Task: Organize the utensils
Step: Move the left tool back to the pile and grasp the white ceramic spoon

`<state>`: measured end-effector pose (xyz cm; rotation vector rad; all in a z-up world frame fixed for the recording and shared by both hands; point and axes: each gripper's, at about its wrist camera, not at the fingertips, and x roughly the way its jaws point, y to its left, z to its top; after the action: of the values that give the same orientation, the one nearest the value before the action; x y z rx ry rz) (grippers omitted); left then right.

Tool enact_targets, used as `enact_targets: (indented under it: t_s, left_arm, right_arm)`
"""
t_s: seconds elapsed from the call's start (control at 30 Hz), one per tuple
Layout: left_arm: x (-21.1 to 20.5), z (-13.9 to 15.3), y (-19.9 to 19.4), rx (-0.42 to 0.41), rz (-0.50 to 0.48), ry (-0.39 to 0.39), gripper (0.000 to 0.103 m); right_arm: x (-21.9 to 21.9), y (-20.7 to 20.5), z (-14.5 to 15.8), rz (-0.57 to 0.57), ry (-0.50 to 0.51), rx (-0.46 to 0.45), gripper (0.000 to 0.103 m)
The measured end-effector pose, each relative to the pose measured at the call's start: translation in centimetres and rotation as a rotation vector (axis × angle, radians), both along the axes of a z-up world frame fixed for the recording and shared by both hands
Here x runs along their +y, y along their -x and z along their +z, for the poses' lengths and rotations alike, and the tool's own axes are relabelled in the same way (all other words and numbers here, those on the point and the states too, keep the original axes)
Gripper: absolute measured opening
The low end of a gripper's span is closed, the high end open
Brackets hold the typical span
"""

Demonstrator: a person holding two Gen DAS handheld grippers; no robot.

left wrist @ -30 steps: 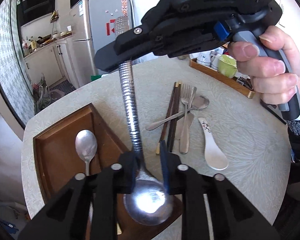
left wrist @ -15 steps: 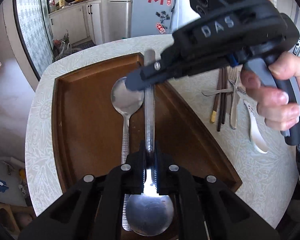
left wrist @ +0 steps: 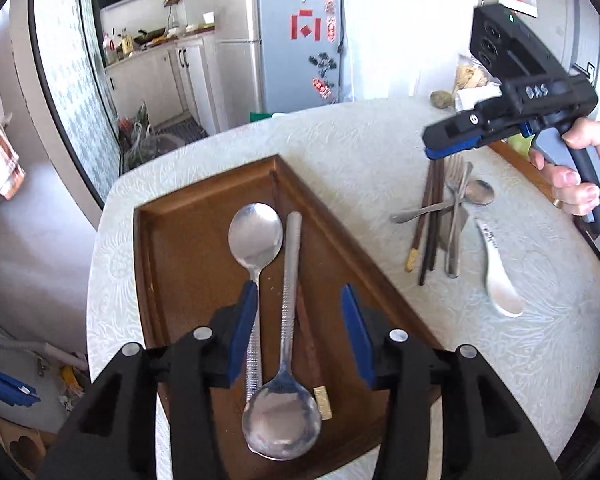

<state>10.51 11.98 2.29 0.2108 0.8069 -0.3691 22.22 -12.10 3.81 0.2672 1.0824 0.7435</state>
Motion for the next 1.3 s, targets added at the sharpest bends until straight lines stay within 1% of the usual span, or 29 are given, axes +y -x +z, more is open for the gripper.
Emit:
enact_targets:
  t_s: [0.03,0.13,0.2,0.27,0.33,0.5,0.6,0.7,0.77,0.83,0.93,1.0,1.07,1.17,1.27,1.3]
  left_arm:
    - [-0.4,0.5,0.3,-0.011,-0.011,0.004,0.058]
    - [-1.4,1.3,1.4,-0.036,-0.062,0.022,0.065]
    - [-3.0,1.2,1.7,-0.047,-0.101,0.025,0.069]
    - [-4.5,1.0,2.2,-0.056,-0.14,0.018,0.07]
    - [-6.1,0.6,2.4,-0.051,-0.18,0.018,0.073]
    - [-9.7,-0.8,2.3,-0.023,-0.259,0.02,0.074]
    - [-11.7,-1.7,2.2,0.011,-0.305,0.039,0.074]
    - [-13.7,-2.8,2.3,0.019,-0.336,0.014,0.074]
    - [-14.7,-3.4,2.2,0.007,-0.341,-0.013,0.074]
    - [-15.2,-4.1,1.9,0.011,-0.336,-0.035,0.074]
    - [-15.3,-4.9,1.7,0.046,-0.346,-0.033,0.074]
    - [-15.5,-5.5,1.9,0.054,-0.352,-0.05,0.073]
    - [-15.6,-6.0,2.0,0.069,-0.354,-0.044,0.072]
    - [-15.8,-6.6,2.1,0.074,-0.354,-0.057,0.07]
    - [-15.9,-6.7,2.1,0.079,-0.349,-0.049,0.065]
    - [-15.9,-6.7,2.1,0.081,-0.348,-0.044,0.062]
  right_arm:
    - [-1.4,0.5,-0.1,-0.019,0.007,-0.006,0.073]
    - [-4.2,1.7,-0.6,-0.055,0.022,-0.009,0.073]
    - [-5.6,2.7,-1.0,-0.073,0.035,-0.011,0.073]
    - [-6.8,3.5,-1.3,-0.083,0.041,-0.013,0.073]
    - [-7.7,4.1,-1.5,-0.089,0.047,-0.018,0.073]
    - [-9.9,5.0,-1.9,-0.114,0.039,-0.029,0.073]
    - [-10.2,5.4,-2.5,-0.105,0.029,-0.023,0.07]
    - [-9.9,5.8,-3.3,-0.089,0.024,-0.008,0.069]
    - [-9.6,6.1,-3.8,-0.074,0.022,-0.004,0.068]
    - [-9.3,6.4,-4.0,-0.061,0.018,-0.001,0.067]
    - [-9.1,6.7,-4.4,-0.053,0.016,0.002,0.067]
    - [-9.0,6.8,-4.5,-0.049,0.015,0.003,0.067]
    - [-8.9,7.0,-4.7,-0.046,0.012,0.006,0.067]
    - [-8.6,6.9,-4.9,-0.043,0.009,0.012,0.067]
    - [-8.5,7.0,-5.3,-0.038,0.003,0.019,0.065]
    - [-8.5,7.1,-5.3,-0.038,0.001,0.021,0.063]
